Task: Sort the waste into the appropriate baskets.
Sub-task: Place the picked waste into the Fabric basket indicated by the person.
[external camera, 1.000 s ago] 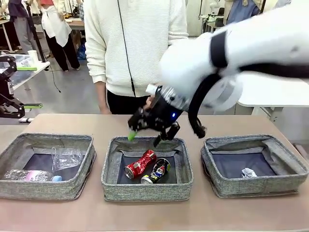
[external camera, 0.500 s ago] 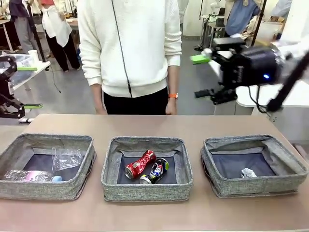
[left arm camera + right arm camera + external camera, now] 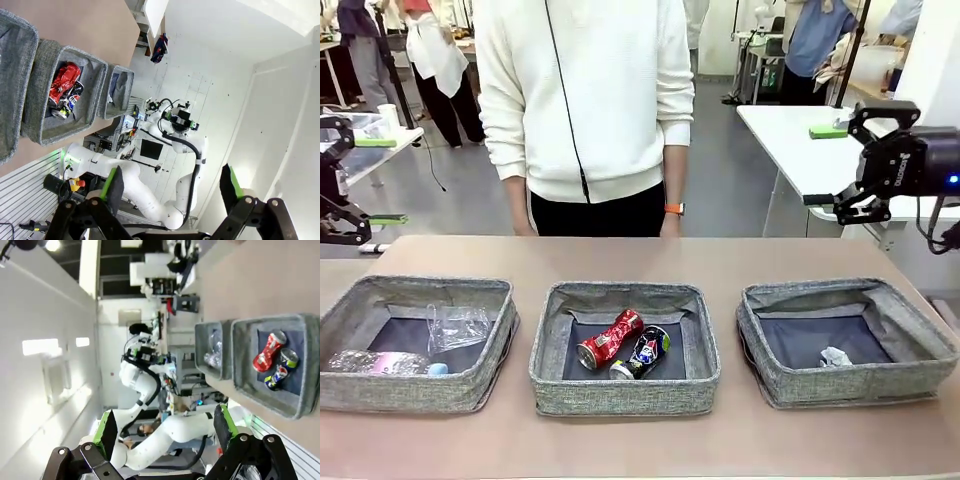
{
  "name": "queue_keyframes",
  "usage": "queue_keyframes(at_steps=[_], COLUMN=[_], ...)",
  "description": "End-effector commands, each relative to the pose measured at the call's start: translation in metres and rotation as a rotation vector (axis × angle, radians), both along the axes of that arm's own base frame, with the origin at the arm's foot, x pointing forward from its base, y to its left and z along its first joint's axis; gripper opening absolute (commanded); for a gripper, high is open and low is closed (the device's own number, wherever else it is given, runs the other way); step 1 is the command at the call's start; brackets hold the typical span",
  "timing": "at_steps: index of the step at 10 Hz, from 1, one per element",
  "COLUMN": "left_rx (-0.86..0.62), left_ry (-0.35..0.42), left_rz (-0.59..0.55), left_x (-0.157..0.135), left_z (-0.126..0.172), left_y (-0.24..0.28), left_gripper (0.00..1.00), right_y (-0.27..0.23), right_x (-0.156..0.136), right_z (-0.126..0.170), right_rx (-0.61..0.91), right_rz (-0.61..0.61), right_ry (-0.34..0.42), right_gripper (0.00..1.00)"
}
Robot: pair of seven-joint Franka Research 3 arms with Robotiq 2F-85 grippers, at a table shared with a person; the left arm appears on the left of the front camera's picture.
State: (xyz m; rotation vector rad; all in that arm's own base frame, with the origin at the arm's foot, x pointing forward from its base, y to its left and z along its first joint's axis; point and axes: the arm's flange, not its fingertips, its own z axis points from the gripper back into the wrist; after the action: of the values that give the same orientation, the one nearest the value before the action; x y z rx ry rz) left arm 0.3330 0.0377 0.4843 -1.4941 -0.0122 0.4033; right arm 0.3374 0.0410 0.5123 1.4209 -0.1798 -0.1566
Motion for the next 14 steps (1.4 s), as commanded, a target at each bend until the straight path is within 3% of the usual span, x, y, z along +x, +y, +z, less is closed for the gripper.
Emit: queue_keyframes(at_steps=[1,14], left_rx=[0.001,0.001], left_ry=[-0.017,-0.017], left_rz=[-0.012,-0.012], left_x=[-0.0016,-0.0016], left_z=[0.0016,0.0016], left_y=[0.0018,0.0018], left_gripper=[1.00,1.00], right_y=[0.0116,0.0116], right_x=[-0.0059,-0.0059], right_z=[0.0108,0.0108], right_rx=[0.036,0.036], right_rz=[0.050,0.050], right_ry=[-0.026,-0.026], right_gripper=[1.00,1.00])
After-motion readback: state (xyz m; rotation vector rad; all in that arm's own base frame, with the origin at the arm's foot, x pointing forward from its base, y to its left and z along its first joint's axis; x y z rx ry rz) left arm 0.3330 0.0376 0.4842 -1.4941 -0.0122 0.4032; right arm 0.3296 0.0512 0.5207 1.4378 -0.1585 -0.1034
